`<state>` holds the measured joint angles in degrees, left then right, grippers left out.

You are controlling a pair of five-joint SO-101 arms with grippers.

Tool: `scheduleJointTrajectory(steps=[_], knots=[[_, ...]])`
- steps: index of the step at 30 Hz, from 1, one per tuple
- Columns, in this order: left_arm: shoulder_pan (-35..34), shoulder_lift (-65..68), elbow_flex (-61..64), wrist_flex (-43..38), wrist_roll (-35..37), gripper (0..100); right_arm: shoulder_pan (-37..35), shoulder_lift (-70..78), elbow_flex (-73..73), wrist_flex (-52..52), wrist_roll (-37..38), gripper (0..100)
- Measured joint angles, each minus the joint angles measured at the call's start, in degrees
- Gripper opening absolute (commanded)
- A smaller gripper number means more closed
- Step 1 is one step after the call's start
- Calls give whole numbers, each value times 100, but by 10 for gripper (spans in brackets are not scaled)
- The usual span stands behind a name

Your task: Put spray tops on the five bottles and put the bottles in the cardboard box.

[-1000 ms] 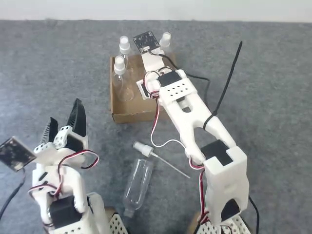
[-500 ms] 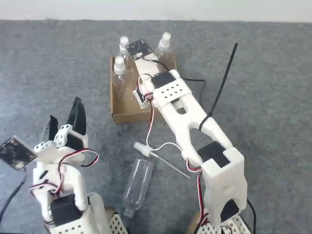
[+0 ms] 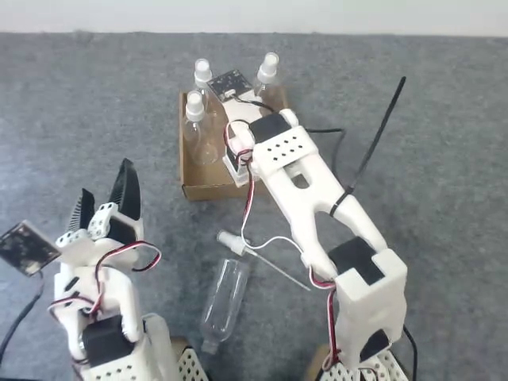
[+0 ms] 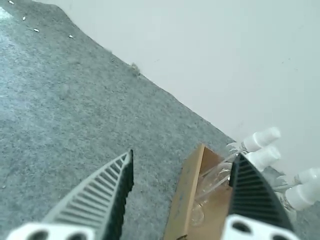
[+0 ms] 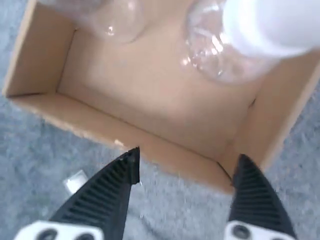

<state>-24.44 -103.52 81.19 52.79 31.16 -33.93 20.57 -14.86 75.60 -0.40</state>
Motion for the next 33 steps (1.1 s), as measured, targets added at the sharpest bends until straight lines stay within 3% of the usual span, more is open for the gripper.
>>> scheduleJointTrajectory(steps=[4,10,18,27,33], knots=[[0,0,62,0,0,298,0,-185,0,316,0,206],[-563,0,123,-185,9,298,0,-695,0,985,132,205],[-633,0,123,-185,0,298,-9,-1354,0,1934,431,205],[-633,0,123,-185,0,298,-97,-2374,1029,1925,545,206],[-633,0,123,-185,0,298,-703,-3490,2189,1521,545,206]])
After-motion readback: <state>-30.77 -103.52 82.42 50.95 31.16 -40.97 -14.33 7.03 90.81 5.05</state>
